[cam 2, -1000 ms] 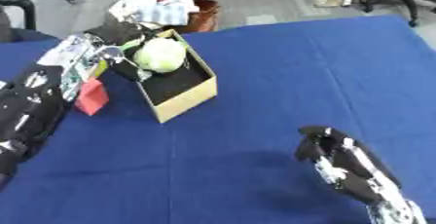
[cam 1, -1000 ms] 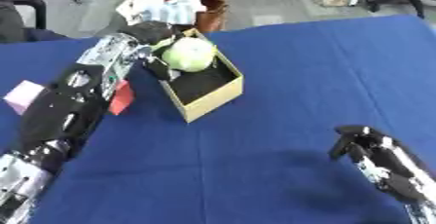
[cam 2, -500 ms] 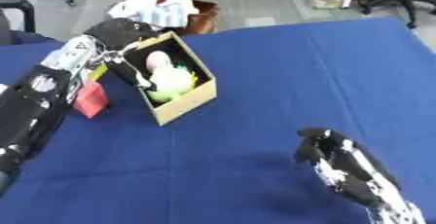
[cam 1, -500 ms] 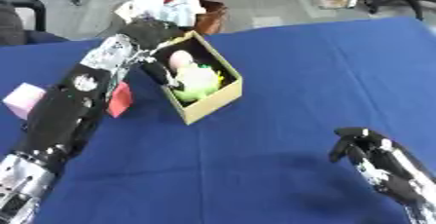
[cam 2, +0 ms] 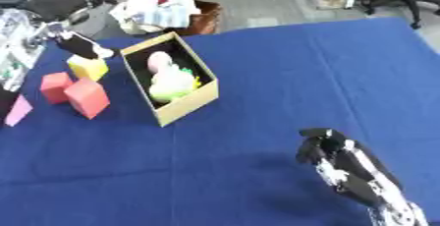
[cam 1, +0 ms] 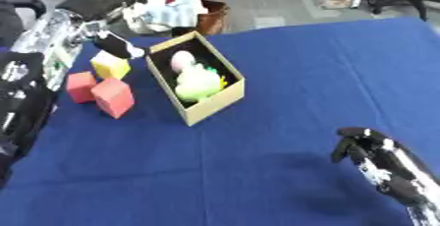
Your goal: Pick up objects on the table and place them in the box.
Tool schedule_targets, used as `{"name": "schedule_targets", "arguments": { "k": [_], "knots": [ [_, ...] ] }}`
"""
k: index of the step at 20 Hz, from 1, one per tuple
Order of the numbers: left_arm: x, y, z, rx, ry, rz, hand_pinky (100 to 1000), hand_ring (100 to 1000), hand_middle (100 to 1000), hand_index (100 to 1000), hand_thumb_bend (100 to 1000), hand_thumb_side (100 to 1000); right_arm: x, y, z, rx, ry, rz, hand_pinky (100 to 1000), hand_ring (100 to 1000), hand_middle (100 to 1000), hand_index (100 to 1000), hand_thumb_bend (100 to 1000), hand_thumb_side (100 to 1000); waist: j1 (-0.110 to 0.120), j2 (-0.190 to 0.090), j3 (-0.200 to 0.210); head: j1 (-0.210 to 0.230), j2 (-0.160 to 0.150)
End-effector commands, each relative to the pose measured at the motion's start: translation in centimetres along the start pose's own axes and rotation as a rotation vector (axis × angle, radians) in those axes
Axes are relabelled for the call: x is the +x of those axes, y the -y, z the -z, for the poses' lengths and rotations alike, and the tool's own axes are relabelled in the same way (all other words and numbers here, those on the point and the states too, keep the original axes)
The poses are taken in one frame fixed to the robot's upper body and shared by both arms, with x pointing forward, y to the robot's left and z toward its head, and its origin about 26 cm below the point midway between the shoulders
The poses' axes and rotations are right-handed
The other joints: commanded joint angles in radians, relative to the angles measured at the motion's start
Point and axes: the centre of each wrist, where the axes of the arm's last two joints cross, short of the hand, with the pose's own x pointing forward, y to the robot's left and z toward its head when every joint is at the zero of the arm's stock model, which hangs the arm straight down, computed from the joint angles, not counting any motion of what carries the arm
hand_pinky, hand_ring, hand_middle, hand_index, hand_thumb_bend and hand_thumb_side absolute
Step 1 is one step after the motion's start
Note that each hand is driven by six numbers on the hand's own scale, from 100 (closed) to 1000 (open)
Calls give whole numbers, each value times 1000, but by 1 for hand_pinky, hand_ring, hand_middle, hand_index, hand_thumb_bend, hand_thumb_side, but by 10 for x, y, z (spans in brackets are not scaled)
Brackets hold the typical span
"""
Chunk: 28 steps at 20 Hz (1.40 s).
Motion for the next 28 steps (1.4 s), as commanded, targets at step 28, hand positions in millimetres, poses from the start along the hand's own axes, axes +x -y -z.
{"name": "schedule_targets", "arguments": {
  "k": [28],
  "knots": [
    [-140,122,-106,-379,-595,-338,814,761,772,912,304,710,5,10,-3,-17,2,-37,566,583,542,783,100,438,4,-19,13,-5,-2]
  ]
}}
